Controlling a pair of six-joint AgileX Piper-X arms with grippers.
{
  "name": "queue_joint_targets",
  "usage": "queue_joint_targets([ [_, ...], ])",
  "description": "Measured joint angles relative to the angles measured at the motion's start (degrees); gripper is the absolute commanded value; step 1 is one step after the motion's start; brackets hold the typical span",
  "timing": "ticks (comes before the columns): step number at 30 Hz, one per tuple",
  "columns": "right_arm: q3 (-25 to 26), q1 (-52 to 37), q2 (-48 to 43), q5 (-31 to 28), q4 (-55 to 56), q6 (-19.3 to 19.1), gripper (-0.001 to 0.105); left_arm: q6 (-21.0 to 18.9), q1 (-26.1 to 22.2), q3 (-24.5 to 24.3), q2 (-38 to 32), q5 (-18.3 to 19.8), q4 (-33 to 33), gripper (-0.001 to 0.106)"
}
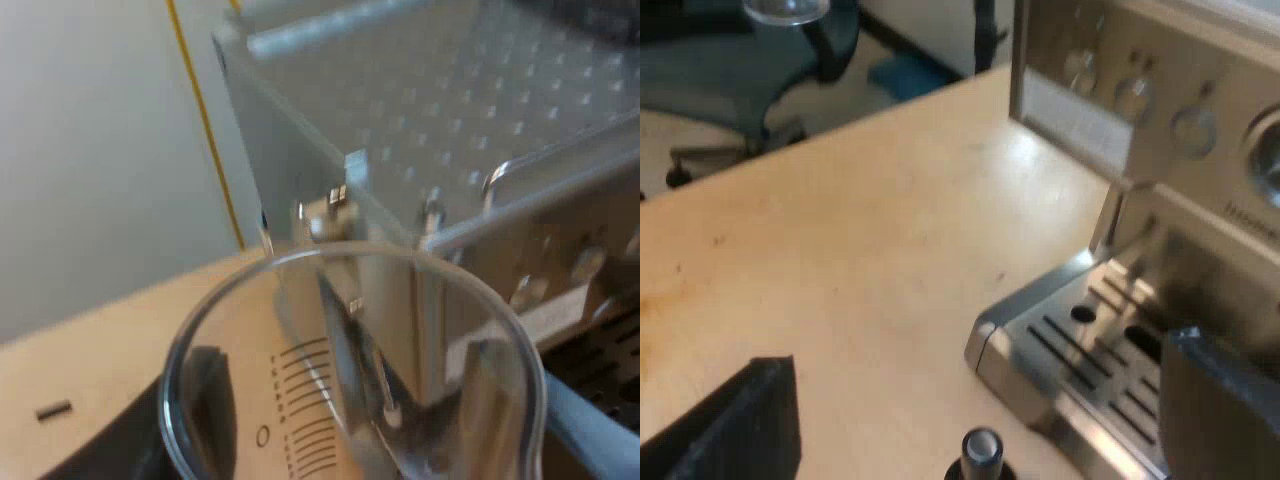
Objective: Pour the beans into the coffee machine
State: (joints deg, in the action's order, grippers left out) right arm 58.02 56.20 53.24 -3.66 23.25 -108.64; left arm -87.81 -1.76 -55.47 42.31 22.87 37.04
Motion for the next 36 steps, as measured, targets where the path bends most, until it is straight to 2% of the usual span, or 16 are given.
queue_joint_targets([
  [5,0.0,0.0,3.9,0.0,0.0,2.0,0.079,-0.4,-0.9,5.6,-0.4,0.2,-3.3,0.032],
  [6,0.0,0.0,4.9,0.0,0.0,2.0,0.079,-0.6,-0.9,7.8,-0.4,0.4,-4.5,0.032],
  [9,0.0,0.0,6.8,0.0,-0.1,2.0,0.079,-1.7,-0.9,10.6,-0.4,0.4,-6.6,0.032],
  [14,-2.5,0.0,11.2,0.0,-6.0,2.8,0.079,-6.3,-0.9,19.0,-0.5,0.7,-16.5,0.032],
  [21,-7.1,0.0,13.9,0.0,-16.2,5.5,0.079,-7.0,-0.9,27.7,-0.5,0.7,-28.9,0.032],
  [26,-7.7,0.0,16.0,0.0,-20.6,5.7,0.079,-7.5,-0.9,33.7,0.1,-3.5,-39.9,0.032],
  [29,-7.7,0.0,17.5,0.0,-22.7,5.8,0.079,-7.8,-0.9,36.2,3.4,-4.1,-49.0,0.032],
  [36,-7.7,0.0,20.3,0.0,-25.0,5.8,0.079,-8.1,-0.9,36.4,13.6,-4.6,-59.6,0.032],
])
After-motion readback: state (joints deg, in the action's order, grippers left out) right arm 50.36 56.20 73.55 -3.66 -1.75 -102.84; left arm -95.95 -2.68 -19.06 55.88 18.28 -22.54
